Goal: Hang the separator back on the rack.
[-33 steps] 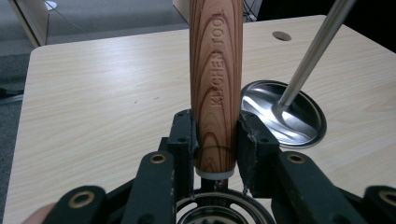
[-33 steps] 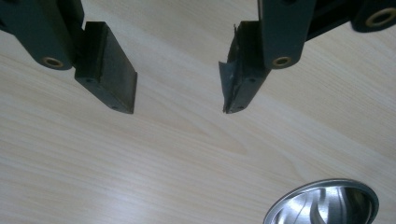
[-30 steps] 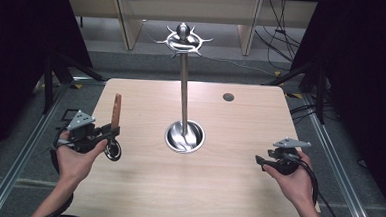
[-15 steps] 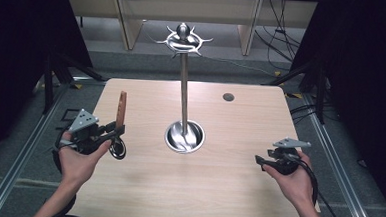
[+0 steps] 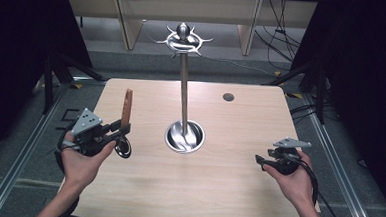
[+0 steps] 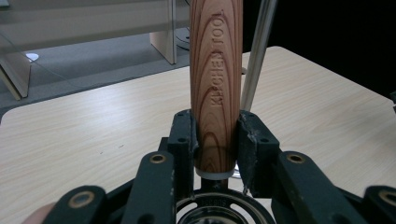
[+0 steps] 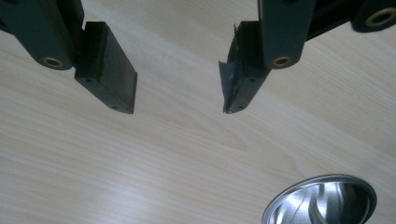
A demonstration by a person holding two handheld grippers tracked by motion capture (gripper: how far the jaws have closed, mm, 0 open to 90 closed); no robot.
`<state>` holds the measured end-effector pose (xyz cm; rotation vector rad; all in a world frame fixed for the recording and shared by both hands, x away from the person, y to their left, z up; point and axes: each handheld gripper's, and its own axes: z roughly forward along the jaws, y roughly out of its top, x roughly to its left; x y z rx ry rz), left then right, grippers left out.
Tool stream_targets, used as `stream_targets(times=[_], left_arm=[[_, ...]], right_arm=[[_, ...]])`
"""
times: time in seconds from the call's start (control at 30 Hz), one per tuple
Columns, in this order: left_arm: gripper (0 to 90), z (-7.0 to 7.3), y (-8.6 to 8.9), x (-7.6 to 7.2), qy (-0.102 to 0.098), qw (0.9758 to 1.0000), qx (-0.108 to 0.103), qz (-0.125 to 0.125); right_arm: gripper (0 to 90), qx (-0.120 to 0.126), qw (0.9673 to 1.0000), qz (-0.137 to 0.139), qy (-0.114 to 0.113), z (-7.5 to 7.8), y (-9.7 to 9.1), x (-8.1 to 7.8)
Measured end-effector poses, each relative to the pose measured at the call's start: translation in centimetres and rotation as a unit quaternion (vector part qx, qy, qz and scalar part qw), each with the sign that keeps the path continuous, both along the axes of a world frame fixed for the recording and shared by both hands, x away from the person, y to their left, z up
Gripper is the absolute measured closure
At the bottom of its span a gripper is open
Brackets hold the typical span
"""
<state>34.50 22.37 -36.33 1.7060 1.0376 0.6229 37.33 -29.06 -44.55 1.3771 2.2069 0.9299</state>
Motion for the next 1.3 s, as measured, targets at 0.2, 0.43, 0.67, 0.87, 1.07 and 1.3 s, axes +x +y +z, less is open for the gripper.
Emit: stream_targets(times=[0.2,0.43,0.67,0.87,1.07,1.3], left_arm=[[68.4,0.2,-0.4,-0.2,-0.002,1.0,0.002,-0.007],[68.3,0.7,-1.2,-0.5,-0.009,0.9999,0.003,-0.012],[68.3,1.0,-1.7,-0.5,-0.013,0.9997,0.002,-0.021],[68.3,1.4,-2.1,-0.6,-0.016,0.9996,0.001,-0.024],[68.3,1.8,-2.3,-0.6,-0.019,0.9994,0.009,-0.029],[68.3,2.2,-2.9,-0.6,-0.026,0.9992,0.001,-0.029]], right_arm=[[44.8,0.001,1.0,0.006,-0.005,-0.1,0.0,0.1],[44.8,0.0,1.0,0.006,-0.005,-0.1,0.0,0.1],[44.8,-0.004,1.0,0.004,-0.004,0.0,0.0,0.0],[44.8,-0.001,1.0,0.007,-0.005,-0.1,0.0,0.1],[44.8,-0.001,1.0,0.006,-0.006,-0.1,0.0,0.1],[44.7,-0.004,1.0,0.005,-0.002,0.0,-0.1,0.0]])
